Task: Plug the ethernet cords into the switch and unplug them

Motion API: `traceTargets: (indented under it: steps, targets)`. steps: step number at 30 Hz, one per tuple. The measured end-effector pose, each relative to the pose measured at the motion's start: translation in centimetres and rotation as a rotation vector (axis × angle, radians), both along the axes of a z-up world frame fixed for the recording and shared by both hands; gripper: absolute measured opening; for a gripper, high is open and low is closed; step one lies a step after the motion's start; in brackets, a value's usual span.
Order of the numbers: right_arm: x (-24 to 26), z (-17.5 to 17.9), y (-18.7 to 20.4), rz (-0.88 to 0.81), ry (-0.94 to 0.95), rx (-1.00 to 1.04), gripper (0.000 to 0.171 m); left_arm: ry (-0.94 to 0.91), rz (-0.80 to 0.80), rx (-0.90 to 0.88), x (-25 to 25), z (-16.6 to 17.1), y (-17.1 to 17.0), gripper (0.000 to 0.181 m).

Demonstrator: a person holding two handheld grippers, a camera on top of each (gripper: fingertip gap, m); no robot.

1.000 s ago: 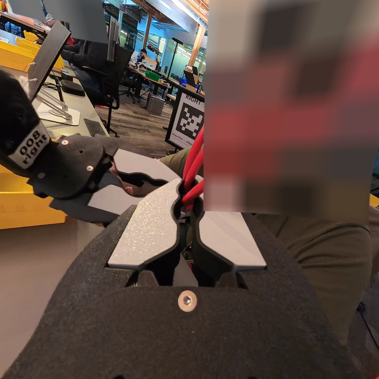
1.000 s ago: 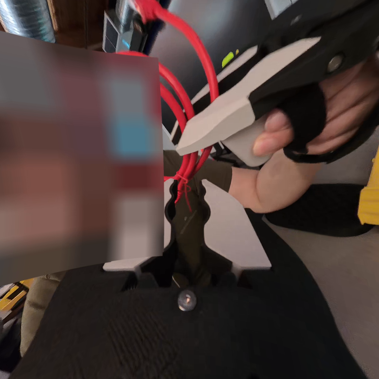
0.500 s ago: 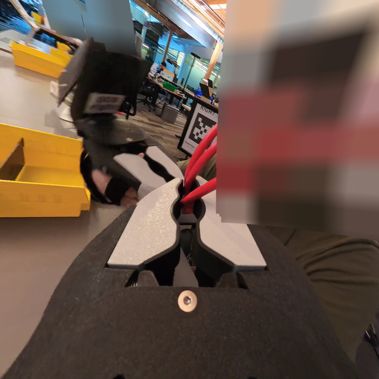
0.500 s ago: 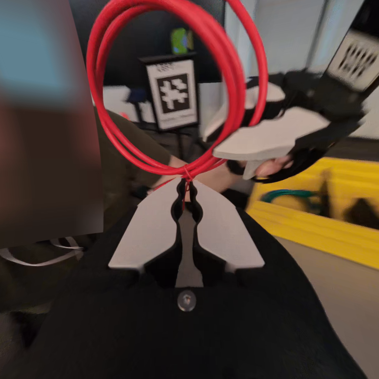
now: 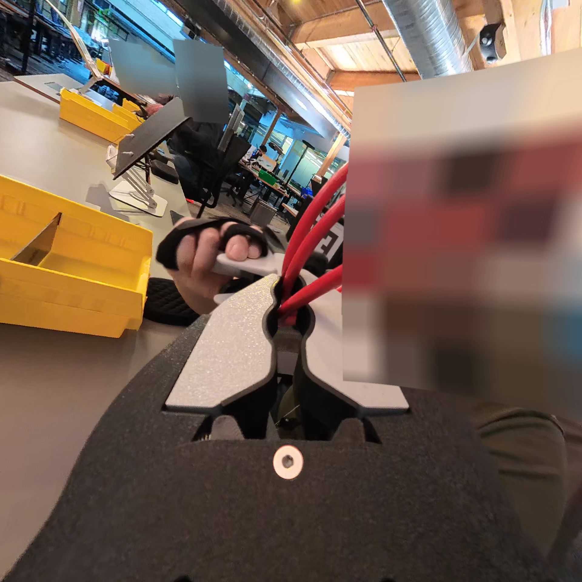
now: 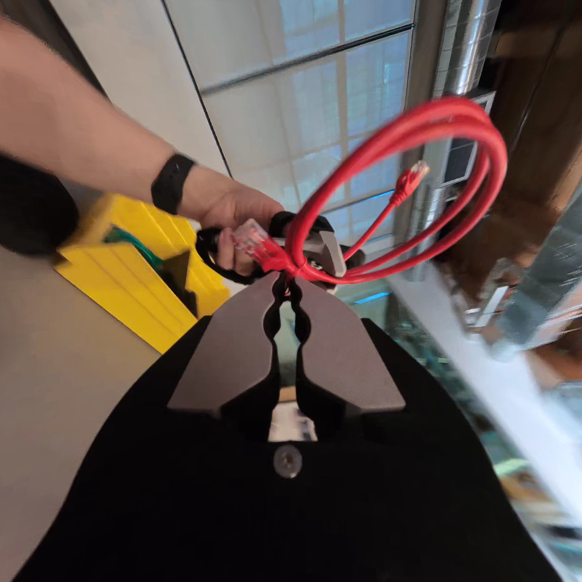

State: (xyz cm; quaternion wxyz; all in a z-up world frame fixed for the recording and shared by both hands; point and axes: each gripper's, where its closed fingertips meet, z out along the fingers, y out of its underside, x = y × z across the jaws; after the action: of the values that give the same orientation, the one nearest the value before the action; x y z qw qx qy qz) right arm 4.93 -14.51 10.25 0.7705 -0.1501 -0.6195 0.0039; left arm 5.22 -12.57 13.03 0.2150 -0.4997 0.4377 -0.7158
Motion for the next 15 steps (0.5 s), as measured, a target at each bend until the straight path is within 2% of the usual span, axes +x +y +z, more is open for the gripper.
traceTargets:
  steps: [4,7,9,11,15]
  targets:
    - [0.6,0.7,-1.0,0.305,-0.037,-0.475,0.019,-0.023,-0.046,0.045,-0.3,0.7,-1.4,0.006]
    - [1.1,1.3,-1.0,0.555,-0.122,-0.992,0.030,-0.040,-0.085,0.080,-0.6,1.0,-2.4,0.006]
    - [1.6,2.2,-0.9,0.750,-0.130,-1.285,0.027,-0.033,-0.095,0.101,-0.5,1.0,-2.8,0.006]
    - [1.7,2.5,-0.8,0.872,-0.151,-1.455,0.027,-0.033,-0.104,0.105,-0.4,1.0,-3.1,0.006]
    - [1.0,1.0,-2.6,0.964,-0.314,-1.571,0.025,-0.036,-0.122,0.120,-0.2,1.0,-3.6,0.006]
